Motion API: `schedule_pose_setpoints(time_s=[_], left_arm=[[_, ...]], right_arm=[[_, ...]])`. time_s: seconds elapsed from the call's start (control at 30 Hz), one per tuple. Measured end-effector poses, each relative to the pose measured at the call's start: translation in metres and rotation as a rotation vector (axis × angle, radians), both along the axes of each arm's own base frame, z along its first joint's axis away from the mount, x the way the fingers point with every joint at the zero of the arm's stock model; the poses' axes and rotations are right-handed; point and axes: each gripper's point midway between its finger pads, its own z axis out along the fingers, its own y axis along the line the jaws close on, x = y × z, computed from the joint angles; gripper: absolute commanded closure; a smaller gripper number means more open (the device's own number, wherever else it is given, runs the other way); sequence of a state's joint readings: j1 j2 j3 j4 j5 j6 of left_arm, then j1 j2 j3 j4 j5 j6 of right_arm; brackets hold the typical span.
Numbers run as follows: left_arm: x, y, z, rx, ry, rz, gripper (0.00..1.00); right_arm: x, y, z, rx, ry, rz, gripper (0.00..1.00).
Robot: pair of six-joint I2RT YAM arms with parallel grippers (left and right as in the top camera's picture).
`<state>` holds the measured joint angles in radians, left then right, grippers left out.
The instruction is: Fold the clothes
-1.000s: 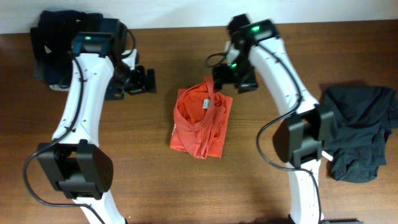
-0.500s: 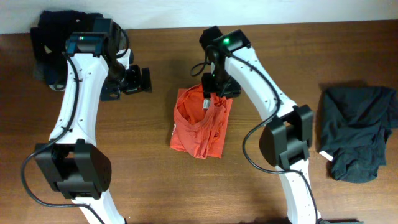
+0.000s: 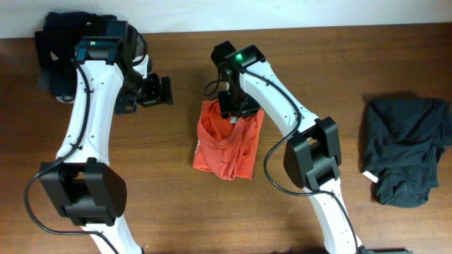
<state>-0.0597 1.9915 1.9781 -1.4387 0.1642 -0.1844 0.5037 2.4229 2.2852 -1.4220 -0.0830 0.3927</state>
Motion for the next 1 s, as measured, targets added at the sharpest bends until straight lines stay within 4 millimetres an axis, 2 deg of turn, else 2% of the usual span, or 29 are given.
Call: schedule_pose_setpoints(time_s=[0.1,0.2,0.23,0.5,0.67,0.83,1.0], left_arm=[[0.0,0.0,0.0,0.0,0.0,0.0,0.01],[0.0,0.0,0.0,0.0,0.0,0.0,0.01],[0.0,0.0,0.0,0.0,0.0,0.0,0.01],[0.0,0.0,0.0,0.0,0.0,0.0,0.01],[0.0,0.0,0.0,0.0,0.0,0.0,0.01],[0.001,0.0,0.0,0.0,-0.005,0.0,0.01],[0.002,0.0,0.0,0.0,-0.008,0.0,0.01]], right_arm=[[0.0,0.0,-0.004,-0.003,0.005,-0.003,0.7],[0.001,0.0,-0.004,-0.005,0.003,-0.004,0.94],[0.001,-0.001,-0.004,-0.007,0.001,0.0,0.96],[0.0,-0.006,-0.005,-0.023,0.01,-0.016,0.96],[-0.011,-0.033,-0.001,-0.119,0.065,-0.055,0.96],[-0.01,-0.058,0.016,-0.175,0.069,-0.098,0.96],[-0.006,-0.069,0.035,-0.198,0.045,-0.112,0.96]])
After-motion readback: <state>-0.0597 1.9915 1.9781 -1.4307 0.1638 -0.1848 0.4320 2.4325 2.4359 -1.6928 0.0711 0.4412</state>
